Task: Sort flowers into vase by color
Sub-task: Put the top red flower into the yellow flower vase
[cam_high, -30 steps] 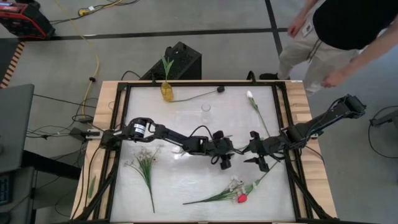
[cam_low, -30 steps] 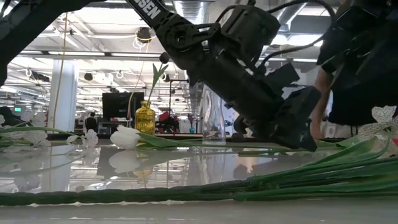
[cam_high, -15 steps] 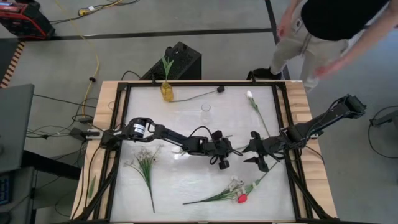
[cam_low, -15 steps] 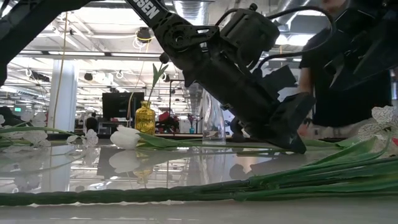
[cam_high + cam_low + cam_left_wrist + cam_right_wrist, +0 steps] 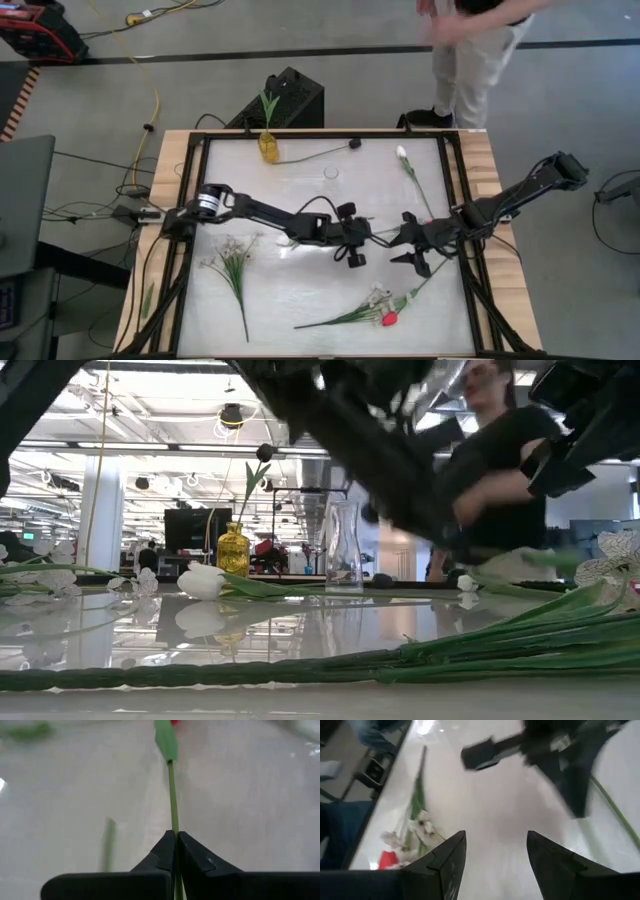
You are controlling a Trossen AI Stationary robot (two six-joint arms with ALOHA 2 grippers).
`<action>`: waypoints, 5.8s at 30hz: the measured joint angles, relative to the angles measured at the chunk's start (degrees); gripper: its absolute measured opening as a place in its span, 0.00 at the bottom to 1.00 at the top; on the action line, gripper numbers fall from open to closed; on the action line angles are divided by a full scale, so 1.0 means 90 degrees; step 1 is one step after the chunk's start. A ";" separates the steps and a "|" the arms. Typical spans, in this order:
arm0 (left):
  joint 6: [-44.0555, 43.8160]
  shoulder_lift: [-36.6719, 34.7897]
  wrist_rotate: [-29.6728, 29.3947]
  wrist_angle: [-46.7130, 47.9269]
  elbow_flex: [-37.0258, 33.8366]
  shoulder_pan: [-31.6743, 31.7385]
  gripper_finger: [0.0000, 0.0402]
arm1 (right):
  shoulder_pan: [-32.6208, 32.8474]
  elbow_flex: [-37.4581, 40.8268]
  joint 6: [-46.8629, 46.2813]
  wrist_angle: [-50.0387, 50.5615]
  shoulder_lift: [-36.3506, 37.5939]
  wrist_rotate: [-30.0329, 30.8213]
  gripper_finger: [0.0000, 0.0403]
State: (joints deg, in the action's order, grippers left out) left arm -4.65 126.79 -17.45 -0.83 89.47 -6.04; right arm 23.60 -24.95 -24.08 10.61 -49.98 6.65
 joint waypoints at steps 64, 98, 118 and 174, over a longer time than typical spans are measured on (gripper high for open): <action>-0.0404 -0.3032 0.1022 -0.6981 -0.5287 -0.0322 0.00 | -0.1225 -0.0002 0.3022 -0.6691 -0.2290 -0.0249 0.58; -0.0903 -0.3034 0.0866 -0.5868 -0.5282 -0.0333 0.33 | -0.1571 -0.0005 0.2617 -0.5740 -0.2288 -0.0441 0.06; -0.0562 -0.3034 0.1085 -0.3779 -0.4165 -0.0240 0.51 | -0.1682 -0.0386 0.2508 -0.4822 -0.2288 -0.0595 0.06; 0.0291 -0.3393 0.0384 -0.3696 -0.4165 0.0005 0.00 | -0.1805 -0.0374 0.2539 -0.3829 -0.2143 -0.0579 0.54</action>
State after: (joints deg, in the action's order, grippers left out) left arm -2.04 96.26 -13.99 -34.09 51.99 -6.00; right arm 7.35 -28.32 -1.22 -23.85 -69.27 1.43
